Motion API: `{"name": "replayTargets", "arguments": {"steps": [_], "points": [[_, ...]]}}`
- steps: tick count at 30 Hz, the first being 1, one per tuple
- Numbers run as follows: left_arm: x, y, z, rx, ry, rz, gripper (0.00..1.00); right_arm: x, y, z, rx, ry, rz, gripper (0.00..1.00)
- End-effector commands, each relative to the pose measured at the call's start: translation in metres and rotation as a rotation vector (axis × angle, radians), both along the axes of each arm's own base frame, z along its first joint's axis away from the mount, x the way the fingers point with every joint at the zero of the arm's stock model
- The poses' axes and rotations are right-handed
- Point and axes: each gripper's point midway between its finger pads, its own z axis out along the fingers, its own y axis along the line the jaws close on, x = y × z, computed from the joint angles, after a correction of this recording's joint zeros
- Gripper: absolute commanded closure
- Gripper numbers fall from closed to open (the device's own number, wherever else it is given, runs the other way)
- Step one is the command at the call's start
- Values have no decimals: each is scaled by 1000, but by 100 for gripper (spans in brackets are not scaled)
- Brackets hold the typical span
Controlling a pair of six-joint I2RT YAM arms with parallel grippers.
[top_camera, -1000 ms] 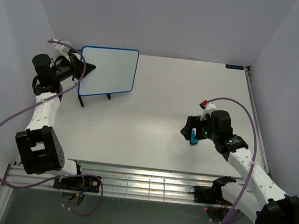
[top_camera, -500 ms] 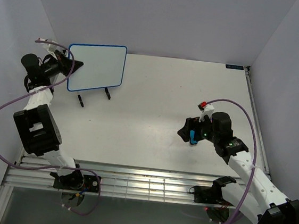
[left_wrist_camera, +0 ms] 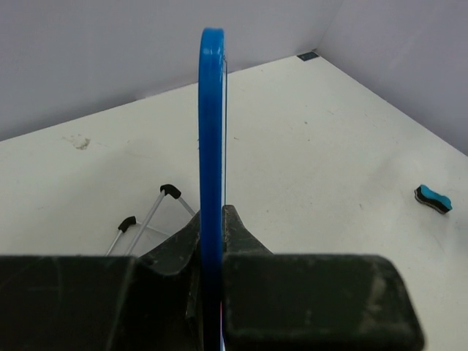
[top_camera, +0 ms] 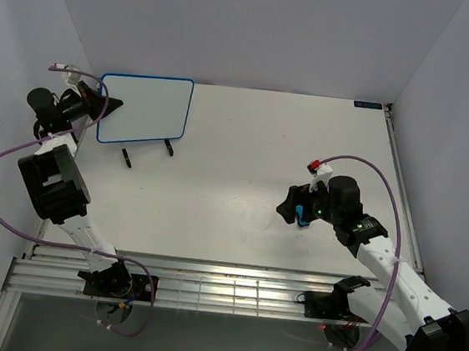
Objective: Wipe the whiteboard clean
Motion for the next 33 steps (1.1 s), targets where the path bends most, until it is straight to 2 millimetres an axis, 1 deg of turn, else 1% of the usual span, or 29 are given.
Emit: {"name": "replayTargets", "arguments": {"steps": [1, 2, 3, 6, 8, 10, 11, 15, 19, 28, 33], "points": [[-9, -6, 21, 46, -105, -58, 100, 6, 1, 7, -9, -34, 1, 10], [-12, -7, 27, 38, -124, -64, 100, 7, 1, 6, -12, -34, -1, 10], [-11, -5, 22, 21, -114, -62, 100, 7, 1, 6, -14, -33, -2, 10], [-8, -2, 22, 1, -106, -59, 100, 7, 0, 8, -16, -38, -5, 10], [-9, 1, 17, 6, -106, -60, 100, 7, 0, 9, -15, -43, -5, 10], [-8, 9, 15, -2, -107, -28, 100, 6, 1, 8, -15, -44, -3, 10], [-7, 13, 13, 6, -109, -19, 100, 6, 1, 9, -14, -44, -2, 10], [-3, 20, 1, 17, -87, 0, 100, 6, 3, 10, -13, -47, 9, 10], [-2, 22, -7, 23, -83, -6, 100, 5, 3, 12, -8, -56, 10, 10], [1, 32, -35, 34, -59, -14, 100, 3, 6, 16, 1, -68, 27, 10], [3, 35, -50, 45, -58, -7, 100, 2, 6, 22, 13, -87, 32, 10]]}}
